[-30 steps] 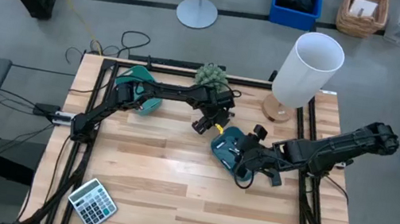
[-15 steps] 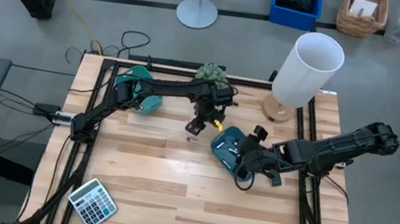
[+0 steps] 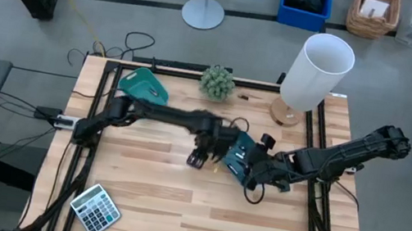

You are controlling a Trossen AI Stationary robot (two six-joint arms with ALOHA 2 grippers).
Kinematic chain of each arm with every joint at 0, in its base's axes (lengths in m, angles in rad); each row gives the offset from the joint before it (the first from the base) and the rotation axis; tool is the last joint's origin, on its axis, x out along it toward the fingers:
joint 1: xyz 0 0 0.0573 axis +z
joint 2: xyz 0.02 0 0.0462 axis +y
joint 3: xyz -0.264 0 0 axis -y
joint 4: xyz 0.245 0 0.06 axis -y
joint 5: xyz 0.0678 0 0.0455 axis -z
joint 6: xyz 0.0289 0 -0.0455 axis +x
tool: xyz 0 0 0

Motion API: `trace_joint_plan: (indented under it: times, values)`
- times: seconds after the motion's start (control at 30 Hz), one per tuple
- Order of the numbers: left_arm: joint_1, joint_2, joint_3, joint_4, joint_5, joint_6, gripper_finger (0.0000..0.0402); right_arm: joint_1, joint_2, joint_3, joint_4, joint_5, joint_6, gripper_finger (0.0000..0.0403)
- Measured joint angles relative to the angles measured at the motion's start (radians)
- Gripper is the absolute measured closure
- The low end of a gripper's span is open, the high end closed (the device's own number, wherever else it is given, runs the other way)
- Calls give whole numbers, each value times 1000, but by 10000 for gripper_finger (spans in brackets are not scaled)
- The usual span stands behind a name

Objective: Sort batteries
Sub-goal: Put the silver battery into the blue bin

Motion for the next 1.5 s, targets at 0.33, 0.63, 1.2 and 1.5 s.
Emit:
trace_joint_plan:
  times: [0.33, 0.63, 1.2, 1.5]
  values:
    - [-201, -343, -570, 494, -245, -244, 218, 11, 0, 0, 2, 5, -64, 179]
    - [-273, -331, -728, 632, -190, -389, 133, 18, 0, 0, 49, 8, -66, 179]
    - [-294, -272, -764, 737, -96, -434, 134, 31, 0, 1, 65, 8, -52, 179]
    - [-290, -274, -766, 741, -106, -428, 208, 28, 0, 1, 65, 8, -52, 179]
